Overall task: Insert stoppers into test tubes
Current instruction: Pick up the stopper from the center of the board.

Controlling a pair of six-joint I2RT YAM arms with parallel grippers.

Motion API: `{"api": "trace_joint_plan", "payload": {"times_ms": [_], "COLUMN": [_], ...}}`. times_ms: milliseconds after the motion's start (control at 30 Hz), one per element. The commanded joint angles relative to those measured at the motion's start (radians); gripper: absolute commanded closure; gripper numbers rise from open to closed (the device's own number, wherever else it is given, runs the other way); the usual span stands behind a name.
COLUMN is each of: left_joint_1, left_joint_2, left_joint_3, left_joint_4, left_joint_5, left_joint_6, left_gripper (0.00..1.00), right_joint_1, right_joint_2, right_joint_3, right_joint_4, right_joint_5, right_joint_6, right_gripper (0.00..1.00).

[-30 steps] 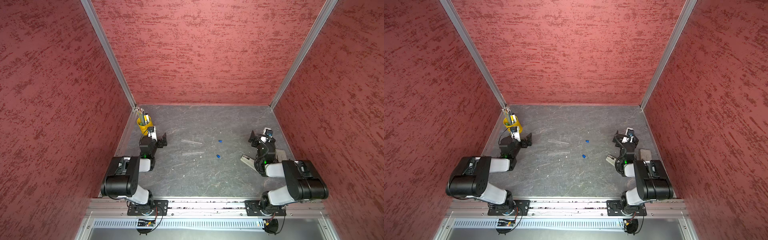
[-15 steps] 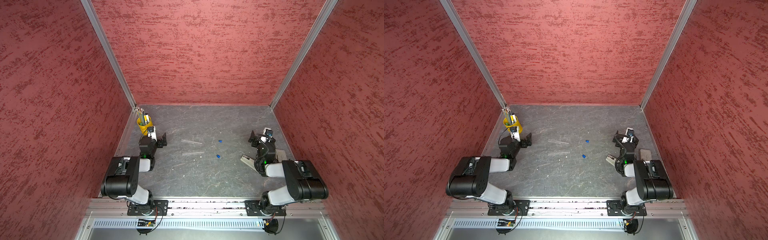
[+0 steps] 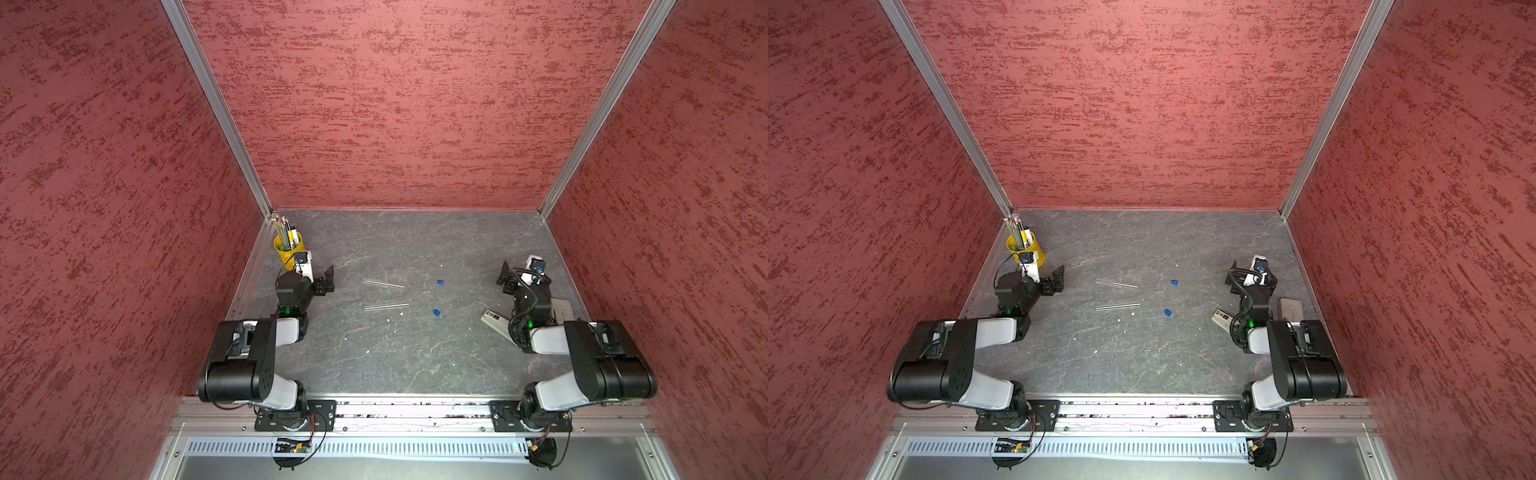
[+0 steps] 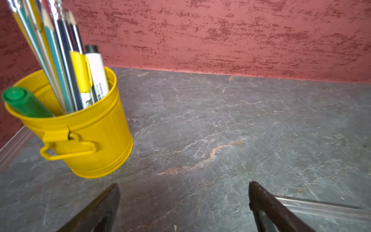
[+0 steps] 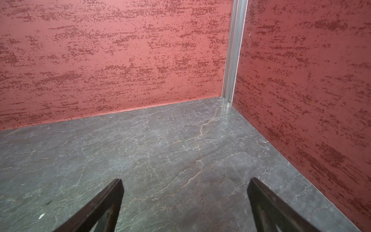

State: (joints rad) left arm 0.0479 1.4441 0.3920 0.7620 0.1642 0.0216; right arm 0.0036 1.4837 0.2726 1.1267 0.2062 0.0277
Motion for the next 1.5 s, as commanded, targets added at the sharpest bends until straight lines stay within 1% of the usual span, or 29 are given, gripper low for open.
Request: {"api": "trace_joint_plan", "payload": {"times_ms": [0, 33, 100, 200, 367, 433, 567, 700, 767, 800, 867, 967, 1033, 1167, 1300, 1467], "left_joint_1": [0.007, 0.007, 0.001, -0.021, -0.111, -0.156, -0.205, -0.226, -0.234, -0.238, -0.243, -0.247, -0.249, -0.255, -0.258, -0.261], "left_joint_2": [-0.065, -0.077, -0.098, -0.148, -0.218, -0.228, -0.232, -0.248, -0.257, -0.261, -0.263, -0.259, -0.255, -0.247, -0.241, -0.234], "left_joint_3": [0.052, 0.051, 0.043, 0.039, 0.048, 0.06, 0.072, 0.08, 0.083, 0.085, 0.086, 0.094, 0.099, 0.104, 0.123, 0.124], "left_joint_4": [-0.113, -0.123, -0.126, -0.174, -0.273, -0.34, -0.39, -0.434, -0.447, -0.448, -0.446, -0.46, -0.474, -0.478, -0.505, -0.501], "left_joint_5": [0.079, 0.09, 0.093, 0.087, 0.041, 0.026, 0.032, 0.073, 0.106, 0.124, 0.156, 0.179, 0.19, 0.205, 0.21, 0.199], "left_joint_6": [0.032, 0.036, 0.043, 0.057, 0.13, 0.17, 0.2, 0.213, 0.223, 0.23, 0.239, 0.251, 0.257, 0.27, 0.277, 0.294], "left_gripper": [0.01, 0.01, 0.01, 0.01, 0.0, 0.01, 0.01, 0.01, 0.01, 0.01, 0.01, 0.0, 0.01, 0.01, 0.01, 0.01], "right_joint_1": [0.007, 0.007, 0.006, 0.007, 0.029, 0.055, 0.089, 0.108, 0.116, 0.122, 0.131, 0.146, 0.156, 0.179, 0.193, 0.211], "right_joint_2": [-0.089, -0.112, -0.138, -0.14, -0.095, -0.086, -0.081, -0.096, -0.095, -0.09, -0.074, -0.052, -0.036, 0.063, 0.131, 0.195], "right_joint_3": [0.068, 0.105, 0.15, 0.168, 0.204, 0.203, 0.213, 0.231, 0.263, 0.285, 0.334, 0.379, 0.412, 0.504, 0.558, 0.597], "right_joint_4": [-0.141, -0.229, -0.331, -0.373, -0.468, -0.479, -0.538, -0.665, -0.756, -0.811, -0.907, -1.0, -1.047, -1.14, -1.183, -1.214], "right_joint_5": [-0.145, -0.162, -0.204, -0.278, -0.406, -0.453, -0.517, -0.652, -0.696, -0.706, -0.715, -0.722, -0.722, -0.721, -0.708, -0.678], "right_joint_6": [-0.067, -0.069, -0.087, -0.098, -0.184, -0.243, -0.375, -0.56, -0.613, -0.654, -0.695, -0.756, -0.788, -0.833, -0.857, -0.874], "right_gripper": [0.01, 0.01, 0.01, 0.01, 0.01, 0.01, 0.01, 0.01, 0.01, 0.01, 0.02, 0.05, 0.07, 0.15, 0.2, 0.32]}}
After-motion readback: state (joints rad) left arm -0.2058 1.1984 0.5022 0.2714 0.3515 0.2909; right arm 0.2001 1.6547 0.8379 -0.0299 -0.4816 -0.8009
